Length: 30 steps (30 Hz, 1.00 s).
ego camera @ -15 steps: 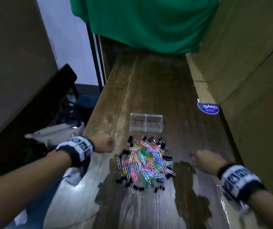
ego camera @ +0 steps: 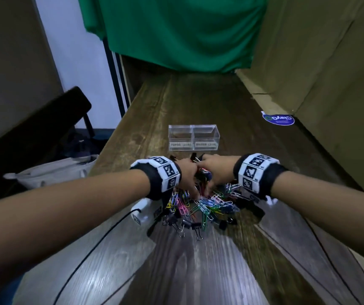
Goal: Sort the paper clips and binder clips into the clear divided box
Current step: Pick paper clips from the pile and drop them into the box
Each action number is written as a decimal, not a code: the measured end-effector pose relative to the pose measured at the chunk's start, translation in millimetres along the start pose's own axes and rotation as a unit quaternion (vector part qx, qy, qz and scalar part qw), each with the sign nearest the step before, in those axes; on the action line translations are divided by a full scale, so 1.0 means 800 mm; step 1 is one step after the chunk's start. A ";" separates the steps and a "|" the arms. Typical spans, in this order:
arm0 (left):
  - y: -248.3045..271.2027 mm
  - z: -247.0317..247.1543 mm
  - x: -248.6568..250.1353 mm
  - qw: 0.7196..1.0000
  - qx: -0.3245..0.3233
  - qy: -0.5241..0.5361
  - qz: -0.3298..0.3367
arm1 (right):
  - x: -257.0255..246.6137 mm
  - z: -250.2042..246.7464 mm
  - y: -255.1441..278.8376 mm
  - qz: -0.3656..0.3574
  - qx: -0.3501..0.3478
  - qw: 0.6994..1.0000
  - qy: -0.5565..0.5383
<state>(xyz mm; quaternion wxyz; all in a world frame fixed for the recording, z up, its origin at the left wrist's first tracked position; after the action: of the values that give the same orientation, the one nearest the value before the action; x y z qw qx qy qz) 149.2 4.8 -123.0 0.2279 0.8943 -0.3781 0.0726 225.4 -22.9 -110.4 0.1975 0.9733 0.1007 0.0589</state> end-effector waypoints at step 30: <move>-0.063 -0.181 -0.067 0.972 0.222 0.036 -0.070 | 0.056 -0.001 0.012 0.019 0.117 0.989 -0.091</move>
<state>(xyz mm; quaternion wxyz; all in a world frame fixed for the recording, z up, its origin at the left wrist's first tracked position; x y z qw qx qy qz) 153.4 137.2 -29.2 0.0417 0.9438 -0.2803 0.1702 270.5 -21.5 -102.2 0.0892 0.9928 0.0700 -0.0381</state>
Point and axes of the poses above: each hand's wrist, its own y-axis away from the middle knuckle, its own z-axis out of the palm, x = y × z, the point moved 6 cm from there along -y, towards the middle knuckle, and after that the axes turned 9 degrees about y, right-handed, at the moved point
